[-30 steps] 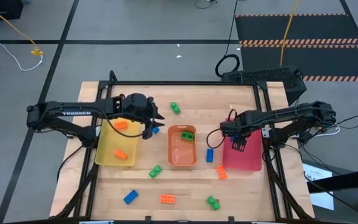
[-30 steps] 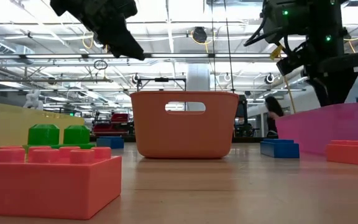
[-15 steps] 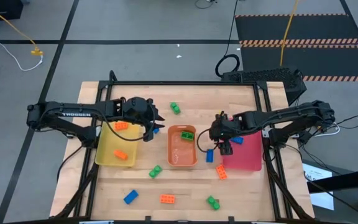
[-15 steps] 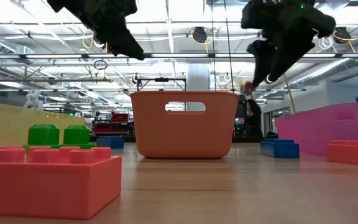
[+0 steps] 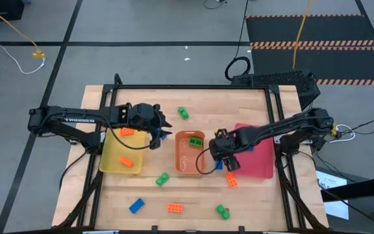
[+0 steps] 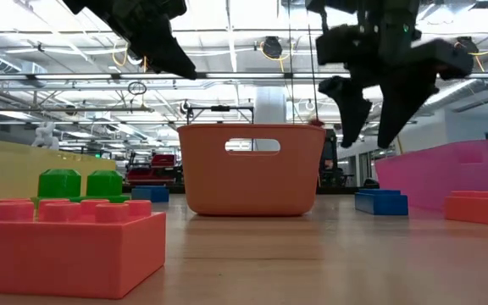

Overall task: Sort & place blocks by color
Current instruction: Put the blue game piece into the pink bin

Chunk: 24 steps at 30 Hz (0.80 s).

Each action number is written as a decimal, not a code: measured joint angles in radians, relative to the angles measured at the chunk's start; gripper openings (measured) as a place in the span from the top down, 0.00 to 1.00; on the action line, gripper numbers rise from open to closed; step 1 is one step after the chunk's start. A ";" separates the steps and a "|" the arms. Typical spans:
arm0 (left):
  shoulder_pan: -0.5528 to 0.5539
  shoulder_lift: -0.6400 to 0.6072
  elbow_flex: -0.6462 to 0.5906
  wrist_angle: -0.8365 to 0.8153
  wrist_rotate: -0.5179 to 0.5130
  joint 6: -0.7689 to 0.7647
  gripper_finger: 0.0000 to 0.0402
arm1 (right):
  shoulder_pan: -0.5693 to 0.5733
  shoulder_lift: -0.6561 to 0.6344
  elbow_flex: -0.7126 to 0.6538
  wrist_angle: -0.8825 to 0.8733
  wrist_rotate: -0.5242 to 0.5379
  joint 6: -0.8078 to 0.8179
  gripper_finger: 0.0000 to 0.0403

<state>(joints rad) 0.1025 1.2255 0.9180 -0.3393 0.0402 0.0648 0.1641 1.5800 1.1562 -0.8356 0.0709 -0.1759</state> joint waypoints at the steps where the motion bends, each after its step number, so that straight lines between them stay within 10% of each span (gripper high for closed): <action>1: -0.002 0.000 0.000 0.000 0.000 0.001 0.66 | 0.007 0.015 0.026 -0.023 0.003 -0.006 0.37; 24: -0.077 0.000 0.000 -0.053 -0.016 0.004 0.66 | 0.116 0.239 0.173 -0.142 0.064 -0.335 0.37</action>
<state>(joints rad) 0.0255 1.2255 0.9180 -0.3926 0.0242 0.0692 0.2798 1.8194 1.3290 -0.9779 0.1345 -0.5111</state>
